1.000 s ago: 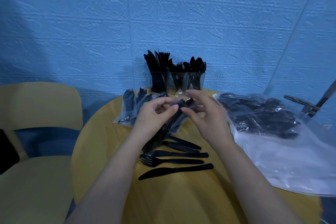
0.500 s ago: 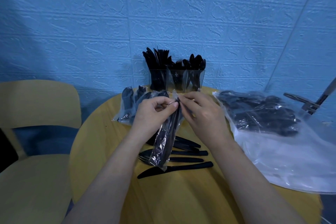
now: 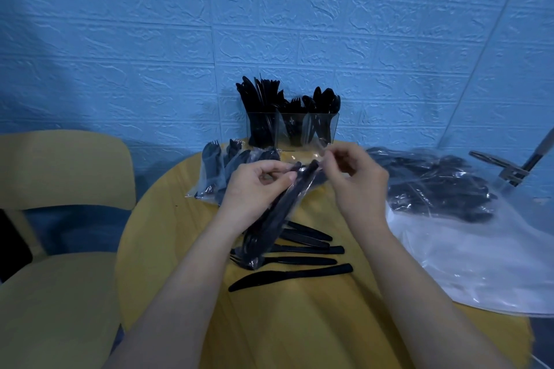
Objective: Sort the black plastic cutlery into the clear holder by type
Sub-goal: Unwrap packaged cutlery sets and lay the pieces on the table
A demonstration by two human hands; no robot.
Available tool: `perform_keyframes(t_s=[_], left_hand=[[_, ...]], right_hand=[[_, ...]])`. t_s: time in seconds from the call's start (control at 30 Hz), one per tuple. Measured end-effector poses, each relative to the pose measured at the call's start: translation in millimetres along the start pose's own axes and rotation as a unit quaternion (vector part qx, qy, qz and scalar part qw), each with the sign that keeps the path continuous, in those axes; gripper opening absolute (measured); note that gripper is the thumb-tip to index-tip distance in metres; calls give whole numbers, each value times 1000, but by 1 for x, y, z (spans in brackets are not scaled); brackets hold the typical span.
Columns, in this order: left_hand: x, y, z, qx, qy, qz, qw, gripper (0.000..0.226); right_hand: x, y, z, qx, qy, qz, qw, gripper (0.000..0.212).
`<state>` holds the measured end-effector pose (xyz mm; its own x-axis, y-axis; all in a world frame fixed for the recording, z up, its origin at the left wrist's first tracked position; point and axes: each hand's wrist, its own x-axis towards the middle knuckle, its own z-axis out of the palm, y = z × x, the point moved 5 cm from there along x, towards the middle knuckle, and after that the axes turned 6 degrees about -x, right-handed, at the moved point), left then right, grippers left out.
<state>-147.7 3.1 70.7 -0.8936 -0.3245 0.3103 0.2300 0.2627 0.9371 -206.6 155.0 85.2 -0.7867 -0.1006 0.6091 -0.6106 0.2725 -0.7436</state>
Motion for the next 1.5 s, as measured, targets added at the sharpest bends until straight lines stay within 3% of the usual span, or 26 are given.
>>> perform_keyframes(t_s=[0.1, 0.2, 0.27, 0.3, 0.37, 0.43, 0.5, 0.57, 0.7, 0.87, 0.97, 1.13, 1.3, 1.5], left_hand=[[-1, -1, 2, -10, -32, -11, 999, 14], [0, -4, 0, -1, -43, -30, 999, 15], [0, -6, -2, 7, -38, -40, 998, 16], [1, -7, -4, 7, -32, -45, 998, 16], [2, -9, -7, 2, -13, -52, 999, 15], [4, -11, -11, -6, 2, -55, 998, 14], [5, -12, -12, -16, 1, -51, 999, 16], [4, -10, -11, -18, -13, -37, 999, 17], [4, -10, -10, 5, -34, -12, 999, 15], [3, -7, -9, 22, -58, 14, 998, 19], [4, -6, -12, 26, -45, 12, 999, 15], [10, -10, -44, 21, 73, -2, 997, 13], [11, -23, -47, -143, 44, -73, 986, 14], [11, -25, -46, -248, 55, -95, 963, 16]], right_hand=[[7, 8, -4, 126, -22, 128, 983, 16], [7, 16, 1, 200, -85, 215, 952, 12], [6, 20, -1, 221, -79, 251, 939, 8], [7, 20, -6, 196, -45, 231, 952, 7], [11, 7, -18, 99, 29, 102, 989, 12], [8, -15, -16, 26, -9, -50, 998, 13], [1, -20, 0, -79, -101, -135, 983, 9], [-2, -13, 11, -147, -147, -134, 969, 19], [1, -1, 13, -148, -181, -35, 972, 19], [-1, 7, 17, -5, -262, 68, 963, 12], [2, 10, 15, 38, -232, 89, 968, 12], [10, 27, 0, 132, -130, 170, 968, 9], [10, 38, -4, 188, -98, 233, 949, 8], [10, 37, -8, 167, -30, 195, 966, 15]])
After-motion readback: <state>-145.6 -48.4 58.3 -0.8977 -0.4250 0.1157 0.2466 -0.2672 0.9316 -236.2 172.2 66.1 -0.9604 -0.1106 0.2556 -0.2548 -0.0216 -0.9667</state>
